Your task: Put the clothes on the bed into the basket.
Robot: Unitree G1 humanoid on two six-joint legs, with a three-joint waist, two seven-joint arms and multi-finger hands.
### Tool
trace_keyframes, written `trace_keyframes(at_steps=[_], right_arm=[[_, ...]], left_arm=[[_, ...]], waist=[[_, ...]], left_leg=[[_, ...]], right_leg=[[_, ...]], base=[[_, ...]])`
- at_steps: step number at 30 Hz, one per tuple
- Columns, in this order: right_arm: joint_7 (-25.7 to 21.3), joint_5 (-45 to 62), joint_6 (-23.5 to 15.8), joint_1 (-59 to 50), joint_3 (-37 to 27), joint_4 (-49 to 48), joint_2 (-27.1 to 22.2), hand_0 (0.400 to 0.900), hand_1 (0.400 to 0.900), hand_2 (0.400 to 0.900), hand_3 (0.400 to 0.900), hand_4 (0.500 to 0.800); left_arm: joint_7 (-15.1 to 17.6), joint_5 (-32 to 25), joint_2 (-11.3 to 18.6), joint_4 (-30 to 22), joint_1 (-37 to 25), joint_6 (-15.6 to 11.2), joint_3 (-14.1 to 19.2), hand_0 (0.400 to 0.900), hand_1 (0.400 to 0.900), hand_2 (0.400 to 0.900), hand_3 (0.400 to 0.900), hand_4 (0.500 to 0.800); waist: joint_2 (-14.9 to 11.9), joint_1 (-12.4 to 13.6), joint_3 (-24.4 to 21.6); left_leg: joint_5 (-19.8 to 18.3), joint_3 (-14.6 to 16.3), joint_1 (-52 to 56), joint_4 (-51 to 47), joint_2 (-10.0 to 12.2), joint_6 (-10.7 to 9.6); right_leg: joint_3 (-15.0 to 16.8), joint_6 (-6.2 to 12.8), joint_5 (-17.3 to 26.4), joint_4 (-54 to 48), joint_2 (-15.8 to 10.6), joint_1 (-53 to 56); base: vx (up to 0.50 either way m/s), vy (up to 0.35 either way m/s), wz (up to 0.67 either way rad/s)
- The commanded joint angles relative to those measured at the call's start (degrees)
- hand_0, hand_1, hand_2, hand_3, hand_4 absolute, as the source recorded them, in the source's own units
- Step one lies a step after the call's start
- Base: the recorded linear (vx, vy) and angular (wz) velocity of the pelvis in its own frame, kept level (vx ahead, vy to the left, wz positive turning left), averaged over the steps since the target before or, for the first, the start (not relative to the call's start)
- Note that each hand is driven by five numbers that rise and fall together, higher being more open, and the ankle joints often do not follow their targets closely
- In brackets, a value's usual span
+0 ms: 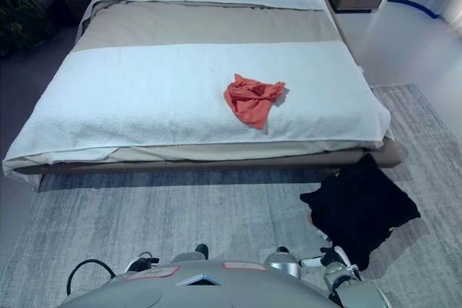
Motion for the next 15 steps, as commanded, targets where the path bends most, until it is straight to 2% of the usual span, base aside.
trace_keyframes(at_steps=[1,15], right_arm=[[-1.0,0.4,-0.4,-3.5,-0.5,1.6,-1.5,0.900,0.900,0.900,0.900,0.800],[0.4,1.0,0.1,-3.4,-0.9,2.3,-1.7,0.900,0.900,0.900,0.900,0.800]], left_arm=[[0.8,0.8,1.3,4.3,-2.8,0.1,-0.1,0.900,0.900,0.900,0.900,0.800],[-0.7,0.2,1.3,4.2,-2.6,0.0,0.1,0.900,0.900,0.900,0.900,0.800]], waist=[[-0.9,-0.2,2.4],[-1.0,-0.1,2.3]], left_leg=[[-2.9,2.4,1.6,-0.3,-9.2,5.3],[-3.1,2.5,1.7,-0.3,-9.3,5.3]], right_leg=[[1.5,-3.49,-3.3,0.3,7.4,1.2],[1.4,-3.43,-3.4,0.3,7.4,1.3]], base=[[0.00,0.000,0.00],[0.00,0.000,0.00]])
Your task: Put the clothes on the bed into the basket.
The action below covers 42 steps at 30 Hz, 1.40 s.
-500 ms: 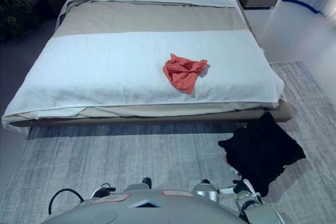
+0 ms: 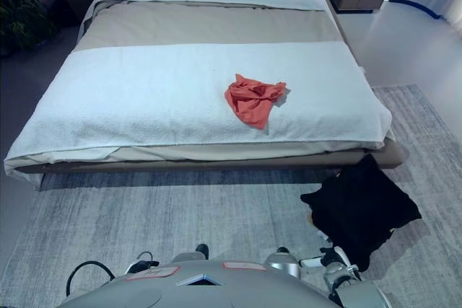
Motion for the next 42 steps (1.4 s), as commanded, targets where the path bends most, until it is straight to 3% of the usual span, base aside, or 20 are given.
trace_keyframes(at_steps=[1,36,40,42], right_arm=[[-0.6,0.4,0.0,-3.4,-0.8,2.2,-1.6,0.900,0.900,0.900,0.900,0.800],[0.2,0.1,0.2,-4.5,-0.4,1.7,-2.4,0.900,0.900,0.900,0.900,0.800],[0.0,1.1,0.0,-5.9,-0.3,0.9,-2.8,0.900,0.900,0.900,0.900,0.800],[0.1,1.6,-0.2,-6.5,-0.1,0.8,-2.9,0.900,0.900,0.900,0.900,0.800]], left_arm=[[0.5,0.3,1.3,3.2,-2.6,-0.1,0.1,0.900,0.900,0.900,0.900,0.800],[-0.1,0.0,1.7,3.2,-2.7,0.3,0.1,0.900,0.900,0.900,0.900,0.800],[0.2,-0.6,2.7,2.9,-4.0,0.5,0.0,0.900,0.900,0.900,0.900,0.800],[0.3,-1.1,3.2,2.6,-4.5,0.5,0.4,0.900,0.900,0.900,0.900,0.800]], waist=[[-1.1,-0.1,2.4],[-1.2,0.0,2.9],[-0.9,-0.5,4.3],[-1.8,-0.3,5.3]], left_leg=[[-3.1,2.5,1.7,-0.3,-9.2,5.3],[-3.3,1.9,2.5,-0.3,-8.6,5.1],[-2.4,1.9,1.3,-0.3,-7.4,5.3],[-4.1,2.4,-2.6,7.7,-7.8,5.2]], right_leg=[[1.4,-3.41,-3.4,0.3,7.3,1.3],[0.5,-4.08,-4.6,2.0,7.8,1.4],[2.1,-5.16,-7.1,8.9,8.8,-3.6],[3.2,-5.99,-8.0,10.6,9.0,-4.5]], base=[[0.00,0.000,0.00],[0.01,-0.009,0.01],[-0.05,-0.065,-0.08],[-0.04,-0.119,-0.18]])
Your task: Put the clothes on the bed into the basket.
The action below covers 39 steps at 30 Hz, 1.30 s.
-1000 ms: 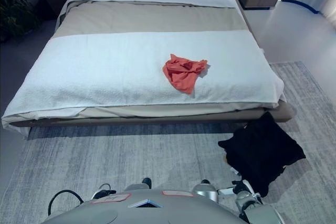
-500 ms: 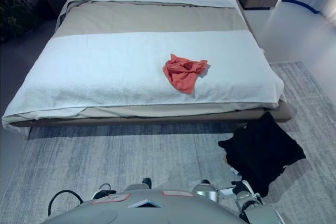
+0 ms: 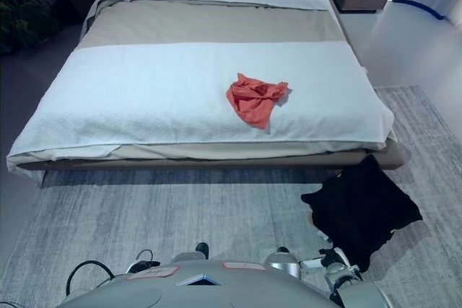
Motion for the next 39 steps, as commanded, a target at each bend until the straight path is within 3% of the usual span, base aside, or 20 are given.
trace_keyframes(at_steps=[1,3,5,7,11,14,17,20,21,22,23,25,27,29,32,33,35,36,37,39], right_arm=[[-1.1,1.3,-0.4,-5.2,0.1,0.8,-2.1,0.900,0.900,0.900,0.900,0.800],[-1.0,1.3,-0.4,-5.2,0.4,0.7,-2.4,0.900,0.900,0.900,0.900,0.800],[-1.3,1.3,-0.2,-5.8,0.6,0.5,-3.2,0.900,0.900,0.900,0.900,0.800],[-1.4,1.3,0.2,-6.0,0.5,1.0,-3.9,0.900,0.900,0.900,0.900,0.800],[-1.6,1.0,0.5,-5.3,0.2,1.8,-4.3,0.900,0.900,0.900,0.900,0.800],[-1.6,0.7,0.3,-5.5,0.7,1.4,-4.5,0.900,0.900,0.900,0.900,0.800],[-1.4,0.9,0.2,-5.9,0.8,1.0,-3.9,0.900,0.900,0.900,0.900,0.800],[-0.7,0.7,0.1,-5.9,0.8,0.2,-2.8,0.900,0.900,0.900,0.900,0.800],[-0.6,0.9,0.0,-6.1,0.5,-0.1,-2.5,0.900,0.900,0.900,0.900,0.800],[0.0,1.2,-0.2,-5.7,0.1,-0.5,-2.3,0.900,0.900,0.900,0.900,0.800],[0.0,1.2,-0.2,-5.7,0.1,-0.6,-2.3,0.900,0.900,0.900,0.900,0.800],[0.1,0.8,-0.3,-6.3,0.7,-1.3,-1.9,0.900,0.900,0.900,0.900,0.800],[0.1,0.7,-0.4,-7.0,1.3,-2.3,-2.1,0.900,0.900,0.900,0.900,0.800],[-0.2,1.6,-1.0,-7.6,1.0,-4.1,-2.0,0.900,0.900,0.900,0.900,0.800],[-0.3,1.3,-1.0,-6.9,1.2,-3.9,-2.2,0.900,0.900,0.900,0.900,0.800],[-0.4,1.2,-0.9,-6.7,1.0,-3.7,-2.4,0.900,0.900,0.900,0.900,0.800],[-0.4,1.1,-0.8,-6.6,1.0,-3.7,-2.5,0.900,0.900,0.900,0.900,0.800],[-0.6,0.6,-0.6,-6.3,0.6,-3.1,-3.1,0.900,0.900,0.900,0.900,0.800],[-0.7,0.3,-0.5,-6.1,0.4,-3.1,-3.3,0.900,0.900,0.900,0.900,0.800],[-0.7,-0.1,-0.3,-6.0,0.3,-3.2,-3.5,0.900,0.900,0.900,0.900,0.800]], left_arm=[[0.9,-1.2,3.0,2.3,-3.8,0.3,0.6,0.900,0.900,0.900,0.900,0.800],[0.9,-1.9,3.1,1.8,-4.2,0.2,0.7,0.900,0.900,0.900,0.900,0.800],[1.0,-2.8,2.6,1.6,-4.9,0.3,0.2,0.900,0.900,0.900,0.900,0.800],[0.8,-3.4,2.1,2.1,-4.2,0.4,0.3,0.900,0.900,0.900,0.900,0.800],[0.7,-3.2,1.3,3.3,-1.3,0.6,1.2,0.900,0.900,0.900,0.900,0.800],[1.0,-2.9,1.6,4.1,-0.2,0.7,1.8,0.900,0.900,0.900,0.900,0.800],[1.2,-2.6,2.0,4.2,0.7,0.7,2.7,0.900,0.900,0.900,0.900,0.800],[1.0,-2.7,2.8,3.9,0.9,0.7,3.4,0.900,0.900,0.900,0.900,0.800],[1.1,-3.3,3.0,3.7,0.6,0.6,3.5,0.900,0.900,0.900,0.900,0.800],[1.0,-3.6,3.4,3.5,0.0,0.5,3.4,0.900,0.900,0.900,0.900,0.800],[1.0,-3.6,3.4,3.5,0.0,0.5,3.4,0.900,0.900,0.900,0.900,0.800],[0.8,-4.0,4.0,2.5,-0.3,0.4,3.4,0.900,0.900,0.900,0.900,0.800],[0.5,-3.8,4.7,1.8,-0.9,0.4,2.8,0.900,0.900,0.900,0.900,0.800],[0.7,-3.6,5.4,1.3,-2.2,0.3,2.1,0.900,0.900,0.900,0.900,0.800],[0.6,-3.1,5.7,1.5,-2.7,0.4,1.8,0.900,0.900,0.900,0.900,0.800],[0.5,-2.8,5.5,1.7,-2.7,0.5,1.9,0.900,0.900,0.900,0.900,0.800],[0.4,-2.5,5.4,2.0,-2.6,0.5,1.9,0.900,0.900,0.900,0.900,0.800],[0.2,-1.3,5.0,2.7,-2.7,0.3,1.6,0.900,0.900,0.900,0.900,0.800],[0.2,-0.7,5.0,3.0,-2.7,0.2,1.7,0.900,0.900,0.900,0.900,0.800],[0.0,-0.1,5.0,3.0,-2.6,0.1,1.8,0.900,0.900,0.900,0.900,0.800]], waist=[[-2.8,0.1,5.4],[-3.8,1.5,7.8],[-4.0,2.4,10.2],[-3.3,3.5,10.4],[-1.8,6.9,8.9],[-2.7,9.3,8.4],[-3.6,10.9,7.2],[-4.1,12.1,4.7],[-4.8,12.3,3.8],[-6.2,12.2,2.8],[-6.1,12.4,2.6],[-6.2,12.8,1.8],[-4.5,12.1,2.5],[-2.5,8.4,5.5],[-0.2,5.2,7.9],[0.7,4.7,7.8],[0.9,3.8,8.4],[0.5,2.5,8.7],[0.5,1.9,9.0],[0.3,1.5,9.3]], left_leg=[[-5.0,3.9,-3.2,12.9,-9.2,4.0],[-2.2,3.2,-10.3,27.7,-10.6,3.8],[-0.5,2.8,-16.7,35.0,-11.5,4.1],[-0.6,3.4,-23.0,31.0,-13.3,4.6],[6.8,3.7,-26.9,10.1,-8.4,3.7],[9.8,1.9,-30.4,1.5,-6.3,2.1],[13.2,5.6,-32.6,2.0,-3.3,0.4],[17.4,6.5,-31.0,5.4,-3.7,0.9],[17.3,6.7,-31.1,6.8,-4.7,1.3],[15.2,8.7,-31.0,10.3,-6.9,2.4],[15.1,8.7,-31.2,10.4,-6.6,2.4],[12.4,9.4,-28.6,9.8,-8.2,4.7],[9.3,8.7,-23.0,7.5,-9.6,7.1],[6.9,6.6,-14.9,3.6,-11.3,8.7],[4.7,4.0,-5.6,0.7,-11.7,8.6],[4.1,3.5,-3.8,0.1,-10.9,8.2],[3.1,2.9,-1.9,-0.1,-10.9,7.8],[1.0,2.0,0.6,-0.6,-11.3,6.9],[-0.2,1.3,2.0,-0.6,-11.2,6.5],[-1.4,0.7,3.4,-0.6,-11.0,6.1]], right_leg=[[4.0,-6.33,-7.9,9.2,8.1,-1.9],[4.9,-7.44,-8.2,9.8,8.1,-1.1],[5.0,-8.49,-9.6,10.6,8.3,-0.2],[6.0,-8.77,-11.6,10.4,9.2,1.4],[9.7,-7.82,-14.9,7.1,11.8,8.1],[14.3,-7.33,-17.3,5.5,10.8,12.8],[17.3,-6.02,-19.0,5.0,8.3,17.0],[16.7,-3.96,-18.8,6.6,4.9,18.5],[16.4,-2.65,-16.1,8.3,3.5,18.3],[15.0,-0.30,-6.4,12.6,0.7,16.9],[15.2,-0.31,-6.2,12.5,0.9,16.7],[14.5,0.37,6.5,22.6,1.0,13.0],[11.5,-0.83,11.6,33.9,2.6,6.7],[9.2,-1.91,5.1,41.4,8.5,-3.0],[-2.9,-3.69,-3.9,35.7,4.7,-10.1],[-5.1,-4.16,-4.9,32.0,4.2,-12.2],[-6.0,-3.89,-5.1,28.9,3.5,-13.1],[-5.8,-2.41,-1.0,17.2,1.3,-15.7],[-4.5,-1.56,1.4,11.7,1.0,-15.3],[-3.7,-0.71,3.8,8.2,0.2,-16.2]], base=[[-0.03,-0.167,-0.16],[-0.01,-0.195,-0.19],[0.03,-0.135,-0.18],[0.26,-0.054,-0.31],[0.47,0.036,-0.59],[0.52,0.071,-0.82],[0.63,0.181,-0.67],[0.66,0.286,-0.39],[0.81,0.358,0.11],[0.61,0.265,0.14],[0.55,0.231,0.16],[0.46,0.207,0.18],[0.59,0.314,0.46],[0.61,0.320,0.59],[0.57,0.185,0.44],[0.40,0.041,0.25],[0.41,-0.055,0.25],[0.66,-0.160,0.46],[0.51,-0.153,0.41],[0.41,-0.176,0.36]])
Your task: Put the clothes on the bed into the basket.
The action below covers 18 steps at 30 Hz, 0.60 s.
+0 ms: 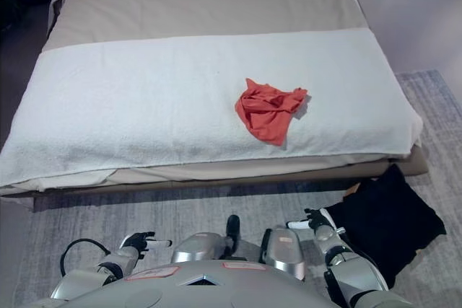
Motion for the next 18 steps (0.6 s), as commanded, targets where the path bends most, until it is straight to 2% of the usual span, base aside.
trace_keyframes(at_steps=[1,3,4,6,7,10,11,13,15,16,18], right_arm=[[-2.0,-2.3,1.7,1.8,-0.1,0.9,-4.5,0.900,0.900,0.900,0.900,0.800],[-2.0,-3.4,1.9,1.6,0.4,1.0,-4.8,0.900,0.900,0.900,0.900,0.800],[-2.1,-4.4,1.8,1.0,0.9,0.7,-5.0,0.900,0.900,0.900,0.900,0.800],[-2.5,-5.6,1.6,-0.4,2.6,0.5,-5.5,0.900,0.900,0.900,0.900,0.800],[-2.3,-5.9,1.6,-1.5,3.4,0.1,-5.9,0.900,0.900,0.900,0.900,0.800],[-4.1,-6.7,1.7,-5.9,5.5,-1.1,-7.7,0.900,0.900,0.900,0.900,0.800],[-5.1,-7.3,1.9,-8.1,6.2,-1.3,-8.6,0.900,0.900,0.900,0.900,0.800],[-6.0,-8.2,2.4,-12.5,7.7,-1.1,-9.9,0.900,0.900,0.900,0.900,0.800],[-6.0,-9.2,2.5,-18.3,10.1,-2.8,-11.5,0.900,0.900,0.900,0.900,0.800],[-6.0,-9.6,2.8,-19.9,11.2,-3.8,-11.5,0.900,0.900,0.900,0.900,0.800],[-5.9,-11.2,2.8,-24.5,14.0,-7.1,-10.7,0.900,0.900,0.900,0.900,0.800]], left_arm=[[-0.1,3.4,2.5,0.9,3.0,0.1,0.4,0.900,0.900,0.900,0.900,0.800],[-0.1,3.6,2.4,1.3,3.6,0.1,0.6,0.900,0.900,0.900,0.900,0.800],[-0.2,4.0,2.3,1.8,3.9,0.2,0.8,0.900,0.900,0.900,0.900,0.800],[0.0,3.6,1.9,1.9,4.5,0.1,0.9,0.900,0.900,0.900,0.900,0.800],[0.1,3.4,1.6,1.7,4.9,0.1,1.0,0.900,0.900,0.900,0.900,0.800],[0.8,2.3,-0.2,0.1,4.4,-0.1,-0.6,0.900,0.900,0.900,0.900,0.800],[1.5,1.6,-0.5,-0.3,4.0,-0.2,-1.5,0.900,0.900,0.900,0.900,0.800],[2.2,1.2,-1.3,-0.9,4.1,-0.2,-3.1,0.900,0.900,0.900,0.900,0.800],[3.0,1.4,-2.0,-0.9,4.7,0.0,-4.6,0.900,0.900,0.900,0.900,0.800],[3.2,1.6,-2.3,-0.8,4.7,0.2,-4.9,0.900,0.900,0.900,0.900,0.800],[3.1,1.9,-2.2,-0.7,5.4,0.1,-5.0,0.900,0.900,0.900,0.900,0.800]], waist=[[-1.9,-0.8,1.9],[-2.6,-0.7,1.7],[-3.0,-0.5,0.7],[-3.2,-0.6,-0.7],[-3.0,-0.4,-1.0],[-3.3,1.0,1.4],[-3.6,1.7,2.3],[-3.1,2.8,2.8],[-0.9,3.5,2.9],[-0.3,4.0,3.3],[0.5,3.6,2.9]], left_leg=[[-6.0,-2.7,5.9,-0.4,2.2,-7.7],[-7.6,-2.9,7.6,-0.4,2.5,-8.5],[-8.7,-3.0,8.7,-0.3,3.0,-9.0],[-10.4,-3.4,9.2,2.8,3.9,-9.5],[-10.0,-3.5,8.1,7.5,4.4,-10.2],[-5.6,-2.9,-1.5,24.5,2.9,-11.7],[-5.0,-2.3,-4.8,24.0,2.8,-11.7],[-6.2,-0.6,-8.7,18.3,3.5,-11.2],[0.3,0.8,-10.2,7.0,7.7,-11.9],[1.8,1.1,-10.0,5.1,8.3,-12.2],[1.3,2.1,-9.0,4.1,8.8,-11.8]], right_leg=[[2.5,2.48,18.5,-10.6,-2.7,-1.8],[1.0,2.86,19.7,-10.6,-3.4,-0.8],[0.2,2.37,19.3,-9.7,-3.4,-0.3],[1.1,1.24,18.9,-8.6,-2.0,0.9],[0.9,0.60,18.2,-8.1,-1.5,1.6],[0.6,-1.51,16.5,-9.0,-1.5,4.8],[0.4,-1.88,15.7,-9.6,-1.7,5.4],[0.0,-1.63,14.7,-10.3,-1.6,6.2],[0.9,-1.09,13.7,-10.3,0.1,6.3],[1.6,-1.16,13.1,-9.4,0.4,6.1],[2.1,-1.43,12.6,-8.8,0.8,5.3]], base=[[0.64,-0.324,0.57],[0.46,-0.312,0.36],[0.35,-0.297,0.17],[0.40,-0.321,0.25],[0.29,-0.267,0.25],[0.10,-0.250,0.14],[0.06,-0.223,0.05],[0.13,-0.067,-0.15],[0.16,0.087,-0.47],[0.15,0.077,-0.42],[0.08,0.037,-0.24]])
